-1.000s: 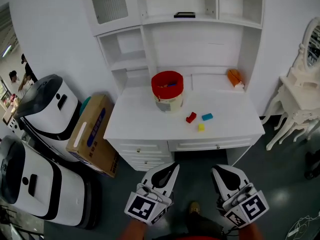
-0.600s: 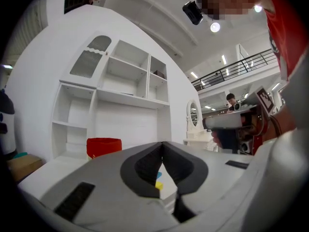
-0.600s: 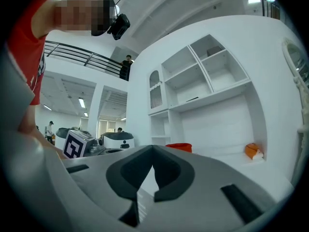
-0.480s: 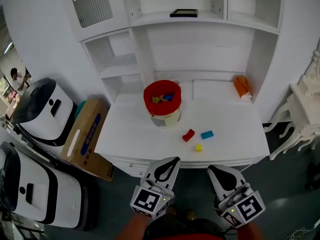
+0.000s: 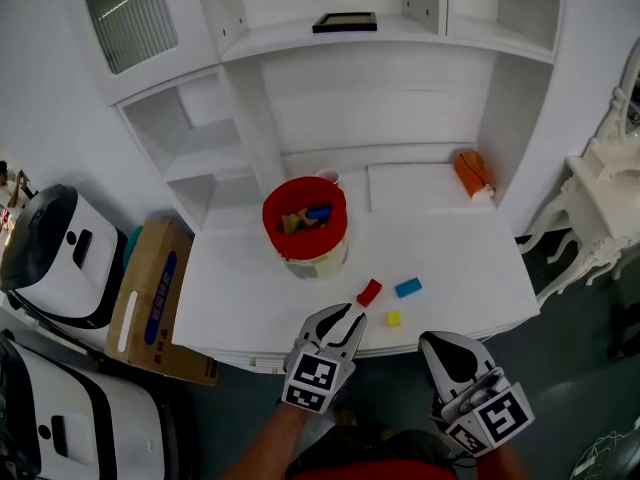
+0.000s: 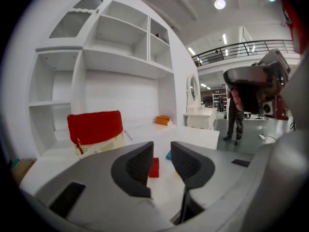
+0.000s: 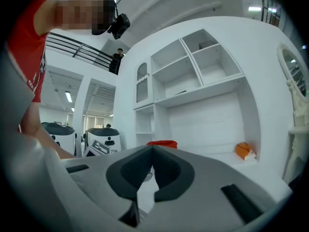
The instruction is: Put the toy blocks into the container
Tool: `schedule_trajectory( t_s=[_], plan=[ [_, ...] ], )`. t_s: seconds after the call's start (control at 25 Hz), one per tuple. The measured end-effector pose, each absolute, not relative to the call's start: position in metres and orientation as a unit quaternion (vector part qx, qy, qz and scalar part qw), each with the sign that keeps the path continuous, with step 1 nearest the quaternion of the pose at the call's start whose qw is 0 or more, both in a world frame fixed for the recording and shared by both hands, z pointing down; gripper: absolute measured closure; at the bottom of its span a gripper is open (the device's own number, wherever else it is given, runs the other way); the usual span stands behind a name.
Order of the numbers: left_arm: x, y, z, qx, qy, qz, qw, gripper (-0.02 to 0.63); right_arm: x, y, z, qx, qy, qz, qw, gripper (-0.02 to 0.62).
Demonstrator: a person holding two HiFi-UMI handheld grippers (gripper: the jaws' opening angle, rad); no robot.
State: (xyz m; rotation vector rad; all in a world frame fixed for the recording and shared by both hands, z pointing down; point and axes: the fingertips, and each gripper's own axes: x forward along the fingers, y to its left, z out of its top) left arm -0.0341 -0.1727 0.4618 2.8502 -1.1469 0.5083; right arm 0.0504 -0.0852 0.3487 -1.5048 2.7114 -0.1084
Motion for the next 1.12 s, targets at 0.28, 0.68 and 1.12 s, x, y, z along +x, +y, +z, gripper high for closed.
schedule_trajectory(
  t_s=[0.28, 0.68, 1.12],
  plan=[
    [-0.021, -0.213, 0.520, 0.901, -0.341, 0.263, 0.047, 0.380, 0.060, -0.108, 0.357, -0.503, 0.863, -0.045, 0.012, 0.577],
    [-0.005, -0.242, 0.591, 0.863, -0.329, 0.369, 0.098, 0.348, 0.109, -0.125, 0.363, -0.510, 0.858, -0.051, -0.006, 0.577],
    [0.002, -0.239, 0.535, 0.903, -0.358, 0.227, 0.073, 0.456, 0.128, -0.145, 0.378, -0.509, 0.858, -0.076, 0.003, 0.577]
  ],
)
